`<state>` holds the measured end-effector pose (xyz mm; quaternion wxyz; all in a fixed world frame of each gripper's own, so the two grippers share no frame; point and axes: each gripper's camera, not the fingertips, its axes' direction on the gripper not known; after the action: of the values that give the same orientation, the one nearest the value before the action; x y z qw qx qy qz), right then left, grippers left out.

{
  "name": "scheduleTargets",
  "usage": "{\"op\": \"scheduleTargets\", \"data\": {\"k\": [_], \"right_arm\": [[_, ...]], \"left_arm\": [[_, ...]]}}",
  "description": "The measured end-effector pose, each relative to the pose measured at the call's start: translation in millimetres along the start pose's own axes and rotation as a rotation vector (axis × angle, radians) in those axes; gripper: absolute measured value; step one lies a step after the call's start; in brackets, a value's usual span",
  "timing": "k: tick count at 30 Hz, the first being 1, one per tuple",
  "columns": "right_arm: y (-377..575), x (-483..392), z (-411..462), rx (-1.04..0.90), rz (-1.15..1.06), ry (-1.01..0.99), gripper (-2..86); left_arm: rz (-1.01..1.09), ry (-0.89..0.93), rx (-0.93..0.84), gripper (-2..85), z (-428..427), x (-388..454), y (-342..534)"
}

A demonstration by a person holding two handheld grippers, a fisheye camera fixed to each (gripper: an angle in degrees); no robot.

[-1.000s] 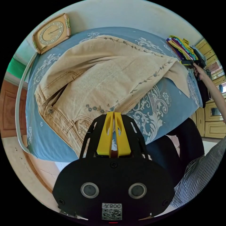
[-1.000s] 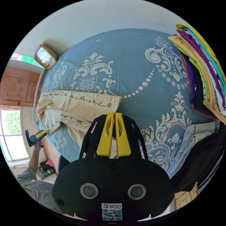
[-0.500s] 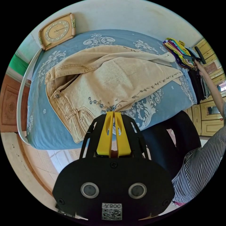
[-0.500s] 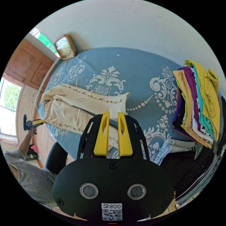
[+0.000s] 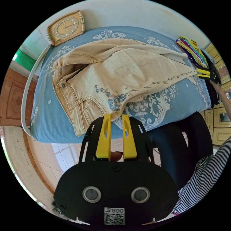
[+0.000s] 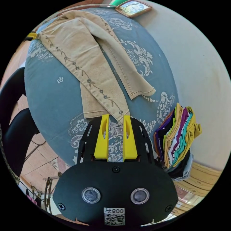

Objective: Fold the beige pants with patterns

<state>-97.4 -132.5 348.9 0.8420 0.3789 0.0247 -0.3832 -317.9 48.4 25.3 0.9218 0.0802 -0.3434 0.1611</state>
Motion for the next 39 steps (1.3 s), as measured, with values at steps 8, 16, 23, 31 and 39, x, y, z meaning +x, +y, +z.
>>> {"op": "scheduleTargets", "data": {"k": [8,16,23,31,39], "right_arm": [[-7,-39,6,-0.068,-0.096,0.145,1.4],[32,26,-105,0.108,0.107,0.064,0.1],[118,70,-252,0.329,0.228,0.058,0.0],[179,22,-177,0.204,0.341,-0.305,0.8],[235,96,-71,0.201,0.799,-0.842,9.1]], "left_arm": [[0.015,-0.078,0.012,2.5,-9,20,-12],[0.032,-0.187,0.176,1.7,-96,1,-27],[0.11,-0.181,0.169,1.5,-140,-5,-9],[0.008,-0.172,-0.076,1.0,-57,4,29],[-0.072,0.12,0.065,2.1,-66,7,6]]}}
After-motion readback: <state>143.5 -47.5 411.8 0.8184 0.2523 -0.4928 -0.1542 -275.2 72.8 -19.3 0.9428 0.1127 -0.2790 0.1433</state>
